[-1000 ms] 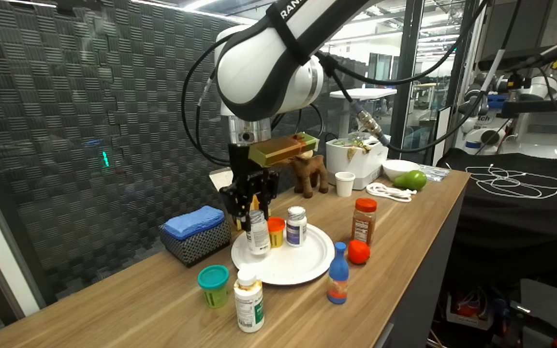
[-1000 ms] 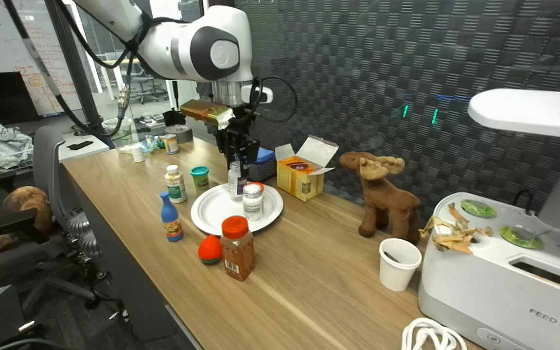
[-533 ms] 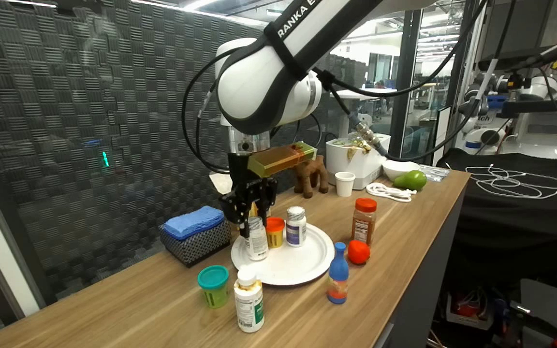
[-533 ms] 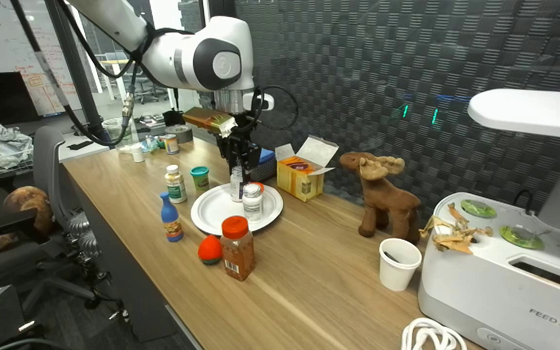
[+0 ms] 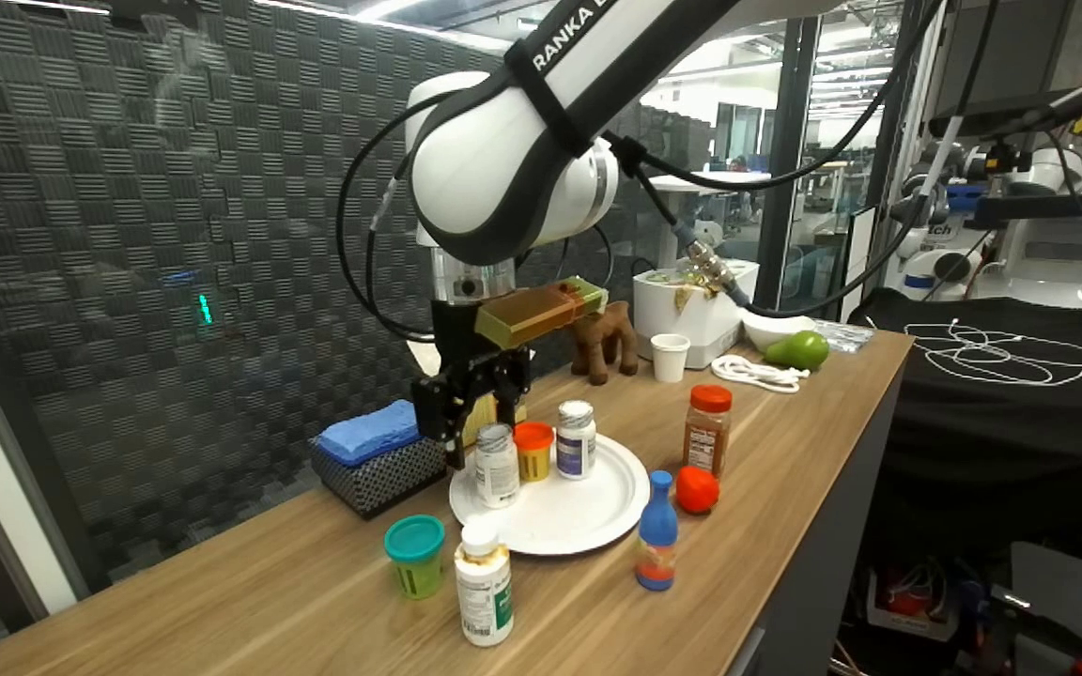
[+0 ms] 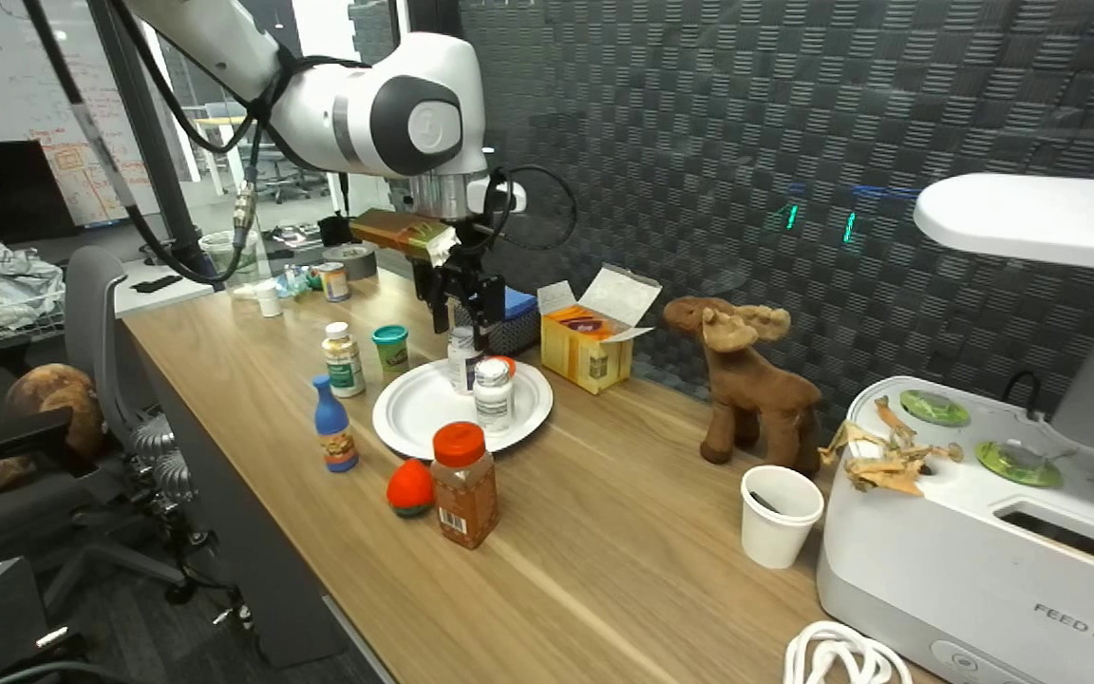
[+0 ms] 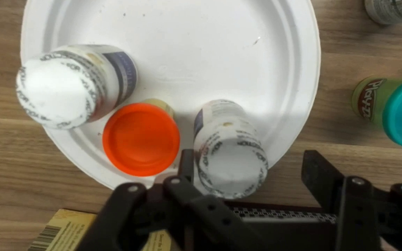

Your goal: Pick up all the objects surrounding the white plate and arrange them on the plate

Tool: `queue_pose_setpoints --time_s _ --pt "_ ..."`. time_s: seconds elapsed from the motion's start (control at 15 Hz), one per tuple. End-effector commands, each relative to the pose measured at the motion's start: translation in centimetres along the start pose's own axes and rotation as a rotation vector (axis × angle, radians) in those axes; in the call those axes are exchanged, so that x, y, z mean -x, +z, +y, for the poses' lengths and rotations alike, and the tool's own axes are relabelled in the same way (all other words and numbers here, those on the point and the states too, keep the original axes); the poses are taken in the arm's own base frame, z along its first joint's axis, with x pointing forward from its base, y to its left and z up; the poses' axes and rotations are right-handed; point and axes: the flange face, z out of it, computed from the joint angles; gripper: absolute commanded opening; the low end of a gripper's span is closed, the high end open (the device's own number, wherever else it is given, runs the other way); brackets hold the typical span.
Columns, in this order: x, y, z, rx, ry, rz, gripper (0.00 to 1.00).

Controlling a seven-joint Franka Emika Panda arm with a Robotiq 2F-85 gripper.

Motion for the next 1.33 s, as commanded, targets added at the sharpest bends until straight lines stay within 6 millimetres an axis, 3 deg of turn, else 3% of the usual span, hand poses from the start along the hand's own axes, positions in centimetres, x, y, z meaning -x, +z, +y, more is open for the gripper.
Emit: queue_pose_setpoints --time_s 0.0,0.2,0.33,0.4,0.53,0.6,1.0,1.27 --pt "1.0 -5.3 -1.6 0.003 -0.059 0.036 1.00" --pt "2.4 -11.5 -2.7 -0.016 -0.068 0.070 1.00" --pt "4.4 -15.4 -2.4 -0.055 -0.089 0.000 1.00" --pt "1.9 -11.5 -2.9 -0.023 -0.060 0.035 1.00" --pt "3.4 -15.0 -2.7 -0.034 -0.074 0.011 1.00" --pt "3.9 -15.7 -2.6 -0.033 -0.076 0.011 1.00" --pt "4.1 -14.5 -2.5 -0.014 -0.043 -0.002 1.00" --pt "4.3 -12.9 -5.0 0.030 0.106 -0.005 1.00"
